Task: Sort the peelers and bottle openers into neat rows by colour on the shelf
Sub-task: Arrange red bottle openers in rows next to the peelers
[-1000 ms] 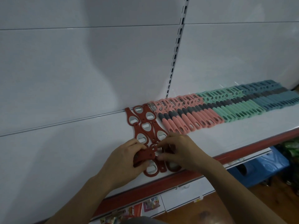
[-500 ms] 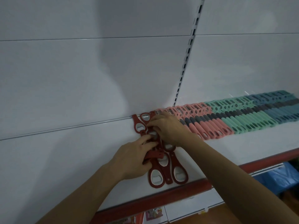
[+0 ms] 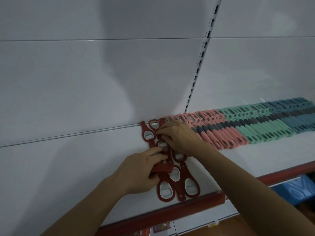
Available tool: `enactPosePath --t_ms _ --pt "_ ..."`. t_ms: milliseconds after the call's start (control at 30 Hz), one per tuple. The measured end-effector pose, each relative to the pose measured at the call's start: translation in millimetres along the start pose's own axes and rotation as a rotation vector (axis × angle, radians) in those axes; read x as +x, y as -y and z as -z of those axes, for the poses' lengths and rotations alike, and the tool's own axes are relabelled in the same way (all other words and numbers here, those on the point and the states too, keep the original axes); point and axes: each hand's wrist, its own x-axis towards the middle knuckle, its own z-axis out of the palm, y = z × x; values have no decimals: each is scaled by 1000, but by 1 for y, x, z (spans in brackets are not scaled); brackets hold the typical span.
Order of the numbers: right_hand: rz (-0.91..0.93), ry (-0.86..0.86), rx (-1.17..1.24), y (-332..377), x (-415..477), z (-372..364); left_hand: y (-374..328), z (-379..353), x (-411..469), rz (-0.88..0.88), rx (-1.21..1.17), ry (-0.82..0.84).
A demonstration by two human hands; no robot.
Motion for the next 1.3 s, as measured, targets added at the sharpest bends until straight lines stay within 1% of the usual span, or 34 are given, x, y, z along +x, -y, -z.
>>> enactPosePath --t_ms 167,200,233,267,333,367,433,533,567,600,700,800,833,867,900,967,1000,1033,1100,1133,1200,1300 --pt "-18 56 -7 4 -2 5 -2 -2 -1 39 -17 -16" --pt "-27 46 1 4 -5 7 -2 -1 -1 46 -14 -14" --pt "-42 -8 21 2 -7 7 -1 -1 0 52 -7 -7" --pt "-76 -108 55 0 -10 8 -1 -1 0 54 3 -2" --pt "-210 -323 163 -6 -17 11 0 -3 0 47 -12 -7" --pt "-285 -378 213 -7 -20 13 0 -2 -1 47 -59 -28" --pt "-356 -378 265 -6 -25 18 2 0 -3 91 -272 -128" --pt "-266 -307 287 5 -32 23 9 12 -2 274 -666 -332" --pt "-221 -277 298 9 -35 23 12 18 0 313 -723 -358" --pt "-183 -244 300 15 -38 21 14 23 1 325 -721 -366" --pt "-102 -194 257 28 -45 14 21 31 2 311 -590 -321" --pt "-53 -153 241 36 -52 10 29 30 1 338 -520 -336" --pt "-36 -129 229 37 -54 9 33 30 2 364 -555 -346" --pt "-32 -108 219 38 -55 8 35 30 2 393 -653 -350" --pt "-43 -104 219 40 -55 10 37 31 2 423 -815 -338" --pt "-116 -137 292 48 -53 15 34 36 3 452 -1236 -271" --pt "-178 -175 367 53 -50 18 30 39 2 434 -1397 -223" --pt "-246 -219 452 59 -47 20 27 40 2 402 -1473 -169" --pt "-347 -272 610 69 -37 22 24 41 2 333 -1455 -77" --pt "-360 -280 657 74 -31 22 24 42 1 313 -1414 -59" --pt "-346 -300 699 81 -21 17 28 44 2 316 -1353 -69" --pt "-391 -362 723 84 -8 13 39 53 1 373 -1382 -78"
